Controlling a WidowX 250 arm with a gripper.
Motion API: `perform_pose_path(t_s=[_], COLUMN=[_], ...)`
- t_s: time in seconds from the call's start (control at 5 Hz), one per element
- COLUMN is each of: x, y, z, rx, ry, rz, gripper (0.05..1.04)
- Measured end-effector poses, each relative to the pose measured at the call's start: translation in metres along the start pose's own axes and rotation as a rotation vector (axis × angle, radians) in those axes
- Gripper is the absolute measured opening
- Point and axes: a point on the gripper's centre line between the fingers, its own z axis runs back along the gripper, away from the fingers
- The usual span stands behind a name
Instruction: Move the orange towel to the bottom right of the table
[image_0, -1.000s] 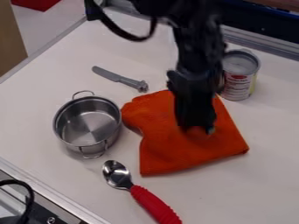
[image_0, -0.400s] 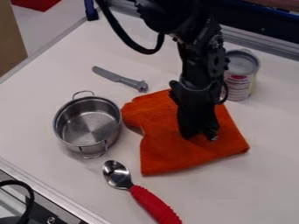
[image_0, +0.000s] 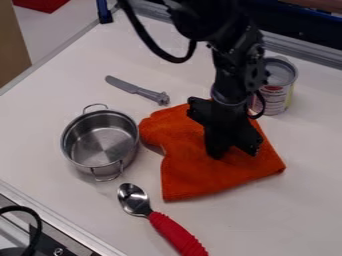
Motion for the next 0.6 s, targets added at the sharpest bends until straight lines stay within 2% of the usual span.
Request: perform_pose_path(t_s=[0.2,0.4,0.6], x=[0.002,0.003,0.001], y=[-0.002,-0.009,-0.017], z=[0.000,-0.001,-0.001], rx=[0.007,-0.030,-0.111], ry=[0.014,0.047,0.073], rz=[0.112,0.199,0.296], gripper=[0.052,0.052,0.052])
